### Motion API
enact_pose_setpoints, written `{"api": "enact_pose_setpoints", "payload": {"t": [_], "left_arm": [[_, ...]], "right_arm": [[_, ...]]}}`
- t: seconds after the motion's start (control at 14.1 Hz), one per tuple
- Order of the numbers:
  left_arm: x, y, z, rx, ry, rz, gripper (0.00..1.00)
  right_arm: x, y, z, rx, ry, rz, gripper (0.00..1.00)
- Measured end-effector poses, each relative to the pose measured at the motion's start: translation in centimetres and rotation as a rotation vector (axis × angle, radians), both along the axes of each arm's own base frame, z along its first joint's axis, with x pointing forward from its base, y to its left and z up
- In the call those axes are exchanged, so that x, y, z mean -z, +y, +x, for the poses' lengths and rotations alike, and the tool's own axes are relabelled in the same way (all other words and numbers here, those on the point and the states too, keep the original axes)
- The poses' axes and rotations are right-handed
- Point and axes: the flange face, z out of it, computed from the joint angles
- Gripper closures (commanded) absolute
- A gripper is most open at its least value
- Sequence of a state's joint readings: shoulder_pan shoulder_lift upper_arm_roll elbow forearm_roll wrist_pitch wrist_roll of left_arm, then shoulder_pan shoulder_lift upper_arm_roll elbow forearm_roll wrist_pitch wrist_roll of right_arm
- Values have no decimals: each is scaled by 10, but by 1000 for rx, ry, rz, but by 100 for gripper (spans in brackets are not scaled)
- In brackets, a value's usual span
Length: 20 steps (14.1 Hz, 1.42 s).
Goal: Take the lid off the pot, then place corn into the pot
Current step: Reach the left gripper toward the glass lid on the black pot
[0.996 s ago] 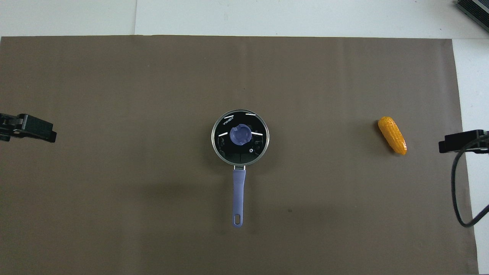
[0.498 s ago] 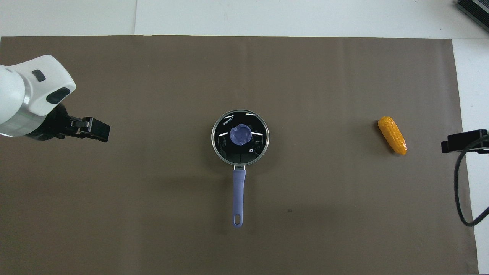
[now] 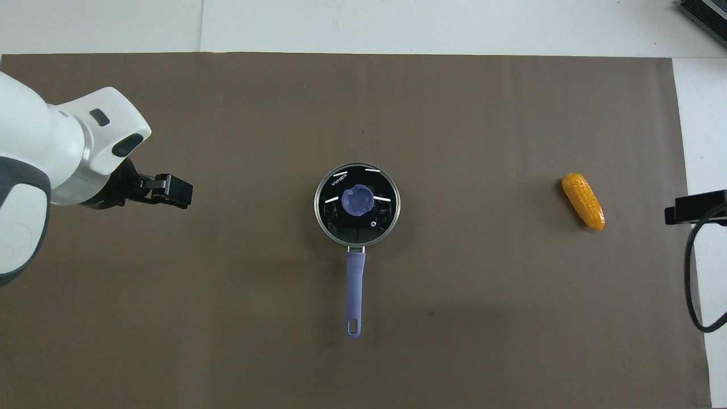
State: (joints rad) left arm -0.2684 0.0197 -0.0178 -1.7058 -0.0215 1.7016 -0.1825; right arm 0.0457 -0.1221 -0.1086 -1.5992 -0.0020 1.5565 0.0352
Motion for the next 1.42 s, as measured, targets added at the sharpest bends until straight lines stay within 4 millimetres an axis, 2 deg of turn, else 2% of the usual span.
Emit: {"api": "enact_pose_setpoints", "payload": {"t": [0.21,0.64,1.14,1.28,1.42], "left_arm": [[17,-20,-1,0,-11,-3,0],[48,-75,-2,-31,-26,-9,0],[94,-159,-11,-108,-61,-34,0],[101,-173,-13,-115,-67,-41,0],[100,-185,-16,-123,-78,-51,0]], "right_arm": [[1,0,0,-8,3,-1,0],[4,0,0,-11,8,-1,0],[5,3,-3,-25,28,0,0],[15,6,-1,-32,34,0,0],[40,6,7,-33,27,-1,0]]}}
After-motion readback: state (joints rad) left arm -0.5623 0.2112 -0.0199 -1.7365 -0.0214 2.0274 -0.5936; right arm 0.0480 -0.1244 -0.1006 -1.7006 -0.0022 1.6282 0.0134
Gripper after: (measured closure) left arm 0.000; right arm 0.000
